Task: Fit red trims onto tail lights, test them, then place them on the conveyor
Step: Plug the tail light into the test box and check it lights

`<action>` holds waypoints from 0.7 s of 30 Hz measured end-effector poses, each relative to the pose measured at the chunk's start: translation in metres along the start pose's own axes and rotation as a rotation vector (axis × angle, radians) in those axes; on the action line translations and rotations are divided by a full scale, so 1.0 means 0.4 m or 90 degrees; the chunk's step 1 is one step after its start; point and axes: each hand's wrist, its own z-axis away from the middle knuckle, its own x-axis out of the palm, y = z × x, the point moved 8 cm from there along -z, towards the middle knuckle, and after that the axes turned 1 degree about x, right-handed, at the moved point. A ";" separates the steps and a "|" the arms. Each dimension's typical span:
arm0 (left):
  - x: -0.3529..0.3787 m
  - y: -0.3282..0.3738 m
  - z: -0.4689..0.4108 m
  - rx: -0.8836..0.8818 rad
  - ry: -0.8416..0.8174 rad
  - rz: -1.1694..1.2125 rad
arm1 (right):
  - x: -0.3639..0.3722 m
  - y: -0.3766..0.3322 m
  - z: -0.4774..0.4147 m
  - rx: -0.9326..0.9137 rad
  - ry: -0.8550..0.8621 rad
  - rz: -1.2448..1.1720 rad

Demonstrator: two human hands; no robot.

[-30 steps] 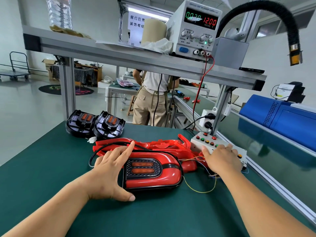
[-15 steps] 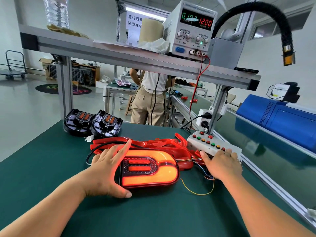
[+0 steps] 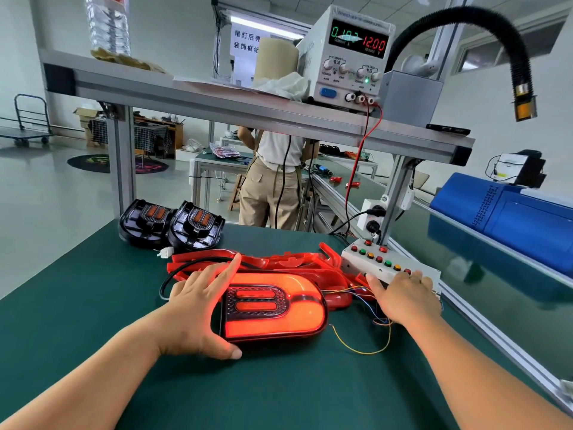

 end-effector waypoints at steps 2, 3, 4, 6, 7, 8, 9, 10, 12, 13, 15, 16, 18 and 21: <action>-0.001 0.004 0.001 0.002 -0.005 -0.002 | -0.002 -0.001 -0.003 -0.006 -0.008 -0.002; -0.001 0.004 0.002 0.002 -0.007 -0.003 | -0.002 -0.002 -0.004 -0.008 -0.011 0.001; -0.001 0.005 0.002 0.002 -0.009 -0.003 | -0.002 -0.003 -0.004 -0.009 -0.013 0.002; -0.001 0.004 0.003 0.003 -0.007 -0.001 | -0.001 -0.003 -0.003 -0.007 -0.011 0.003; -0.001 0.004 0.002 0.004 -0.005 0.001 | 0.000 -0.004 -0.003 -0.006 -0.011 0.004; 0.000 0.003 0.002 0.004 -0.003 0.003 | 0.001 -0.004 -0.002 -0.006 -0.012 0.008; 0.000 0.002 0.001 0.004 -0.002 0.006 | 0.003 -0.005 -0.001 -0.005 -0.015 0.015; 0.001 0.001 0.001 0.004 0.000 0.009 | 0.005 -0.005 0.000 -0.004 -0.017 0.021; 0.002 -0.002 0.000 0.005 0.007 0.007 | 0.007 -0.004 0.001 -0.004 -0.016 0.026; 0.002 -0.004 -0.001 0.006 0.012 0.005 | 0.008 -0.004 0.001 -0.005 -0.015 0.025; 0.001 -0.006 -0.002 0.005 0.016 0.006 | 0.006 -0.005 0.002 -0.011 -0.013 0.020; 0.002 -0.006 -0.002 0.004 0.016 0.009 | 0.004 -0.005 0.002 -0.013 -0.011 0.018; 0.002 -0.005 -0.002 0.005 0.014 0.007 | 0.003 -0.003 0.003 -0.015 -0.009 0.020; 0.001 -0.003 -0.001 0.006 0.012 0.002 | 0.004 -0.003 0.003 -0.014 -0.009 0.021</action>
